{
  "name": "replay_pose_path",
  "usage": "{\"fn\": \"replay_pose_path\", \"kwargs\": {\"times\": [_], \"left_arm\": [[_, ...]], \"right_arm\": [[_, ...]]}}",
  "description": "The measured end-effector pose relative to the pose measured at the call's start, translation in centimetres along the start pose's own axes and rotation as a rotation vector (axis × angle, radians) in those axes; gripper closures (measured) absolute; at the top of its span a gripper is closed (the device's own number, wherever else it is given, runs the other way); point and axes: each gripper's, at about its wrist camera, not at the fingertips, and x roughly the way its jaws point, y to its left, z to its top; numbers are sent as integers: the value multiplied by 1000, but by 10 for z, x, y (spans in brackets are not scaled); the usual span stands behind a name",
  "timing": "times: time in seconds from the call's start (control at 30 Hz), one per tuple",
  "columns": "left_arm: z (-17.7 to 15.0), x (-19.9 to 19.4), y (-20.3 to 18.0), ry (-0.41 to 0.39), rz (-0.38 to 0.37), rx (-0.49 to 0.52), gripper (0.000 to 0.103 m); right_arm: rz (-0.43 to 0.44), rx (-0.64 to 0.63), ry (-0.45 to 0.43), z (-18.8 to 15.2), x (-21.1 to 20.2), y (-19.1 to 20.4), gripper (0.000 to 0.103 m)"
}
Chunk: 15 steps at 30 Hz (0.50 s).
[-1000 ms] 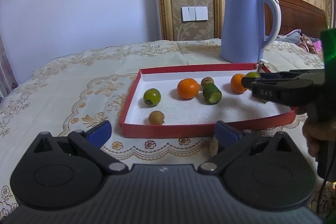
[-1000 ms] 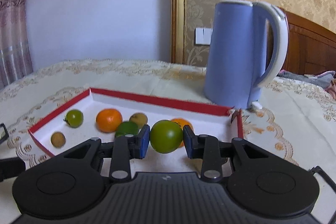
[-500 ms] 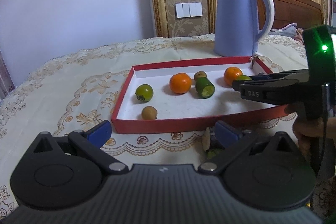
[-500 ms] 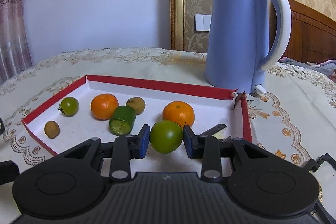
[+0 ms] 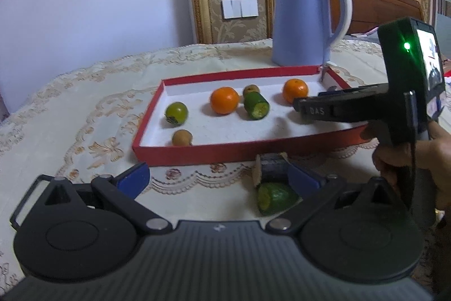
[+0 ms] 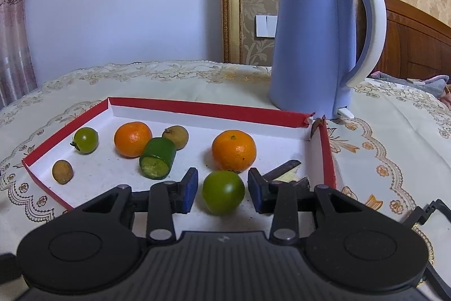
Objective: Organize fruits
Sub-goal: 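Open the right tool to release the tomato while the left tool closes on a cucumber chunk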
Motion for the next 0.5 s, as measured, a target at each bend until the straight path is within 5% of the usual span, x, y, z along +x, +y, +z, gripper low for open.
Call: {"fn": "replay_pose_path", "kwargs": {"times": [0.17,0.33,0.5], "left_arm": [[-9,-1,-10,3,-73,4,0],[-14,2,-27,-14,-72,56,0],[-16,13,-37,20,-59,70,11]], "right_arm": [[31,69,-25,-4,-7,-8,65],[55,47,-71,-4,-15,-3,65],[61,56,-73,-4,-16,-4,65]]}}
